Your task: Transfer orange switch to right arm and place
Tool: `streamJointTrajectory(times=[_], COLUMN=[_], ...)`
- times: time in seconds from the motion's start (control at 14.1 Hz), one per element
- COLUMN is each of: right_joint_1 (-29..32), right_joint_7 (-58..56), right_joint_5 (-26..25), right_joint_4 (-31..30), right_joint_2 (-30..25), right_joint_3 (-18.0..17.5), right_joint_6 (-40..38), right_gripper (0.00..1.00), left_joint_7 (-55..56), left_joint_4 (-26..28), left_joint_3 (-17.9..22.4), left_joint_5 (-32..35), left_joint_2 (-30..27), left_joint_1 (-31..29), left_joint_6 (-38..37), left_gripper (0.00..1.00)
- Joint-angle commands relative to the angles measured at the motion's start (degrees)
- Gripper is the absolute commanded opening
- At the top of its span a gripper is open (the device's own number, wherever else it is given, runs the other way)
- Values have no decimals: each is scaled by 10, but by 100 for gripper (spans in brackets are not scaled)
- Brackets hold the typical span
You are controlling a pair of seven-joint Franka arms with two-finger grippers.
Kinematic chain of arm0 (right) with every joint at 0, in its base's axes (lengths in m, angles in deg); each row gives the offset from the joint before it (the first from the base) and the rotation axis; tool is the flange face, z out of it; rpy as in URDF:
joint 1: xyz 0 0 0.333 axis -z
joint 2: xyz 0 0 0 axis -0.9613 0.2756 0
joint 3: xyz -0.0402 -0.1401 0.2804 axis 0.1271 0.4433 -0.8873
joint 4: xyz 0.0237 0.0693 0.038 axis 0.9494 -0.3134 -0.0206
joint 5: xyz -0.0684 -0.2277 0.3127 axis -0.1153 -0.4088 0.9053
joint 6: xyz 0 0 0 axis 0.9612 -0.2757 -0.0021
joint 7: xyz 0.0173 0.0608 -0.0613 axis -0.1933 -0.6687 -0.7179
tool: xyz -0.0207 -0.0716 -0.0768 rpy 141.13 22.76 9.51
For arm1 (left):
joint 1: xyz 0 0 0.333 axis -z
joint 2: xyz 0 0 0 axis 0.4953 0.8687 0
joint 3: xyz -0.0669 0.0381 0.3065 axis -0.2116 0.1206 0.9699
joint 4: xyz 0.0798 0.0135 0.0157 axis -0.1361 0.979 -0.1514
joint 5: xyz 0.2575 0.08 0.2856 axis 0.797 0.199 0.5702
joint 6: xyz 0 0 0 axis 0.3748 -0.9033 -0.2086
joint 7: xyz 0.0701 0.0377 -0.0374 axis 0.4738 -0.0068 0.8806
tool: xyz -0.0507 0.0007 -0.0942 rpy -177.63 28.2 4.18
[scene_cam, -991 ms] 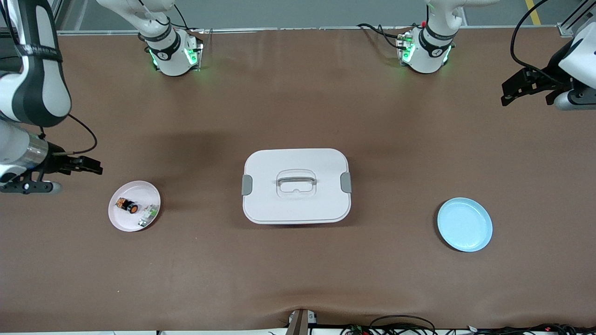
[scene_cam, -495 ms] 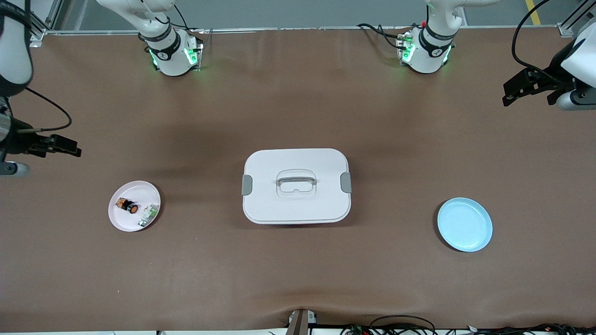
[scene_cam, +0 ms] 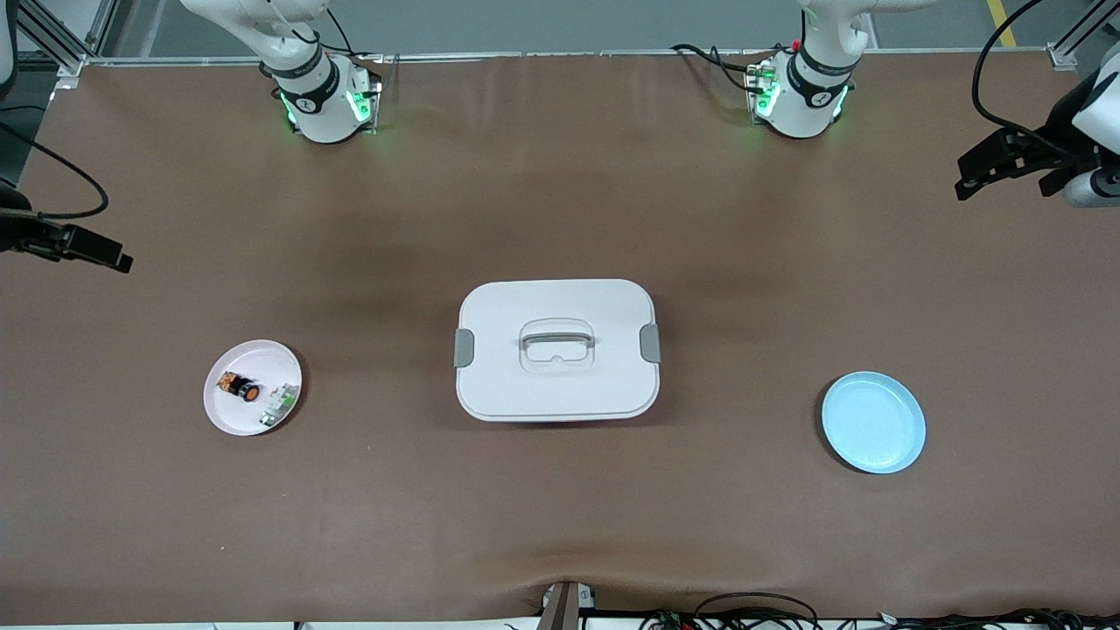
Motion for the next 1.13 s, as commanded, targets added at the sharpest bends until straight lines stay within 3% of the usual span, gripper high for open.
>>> streamJointTrajectory(times=[0.0, 0.5, 1.06], right_joint_1=[3, 1, 3], right_joint_7=[13, 9, -47], right_joint_5=[2, 4, -3], right_joint_4=[-28, -218, -146], right_joint_2=[-50, -198, -169], right_joint_3=[1, 3, 4], right_joint_6=[-18, 60, 57], right_gripper=[100, 100, 100], left_joint_7=[-2, 0, -8], left_joint_4=[-1, 3, -23], left_joint_3=[-1, -2, 2], left_joint_5=[-1, -1, 1], left_joint_2=[-4, -7, 1], left_joint_1=[0, -2, -1], left_joint_6=[-12, -19, -17], left_gripper=[100, 100, 100])
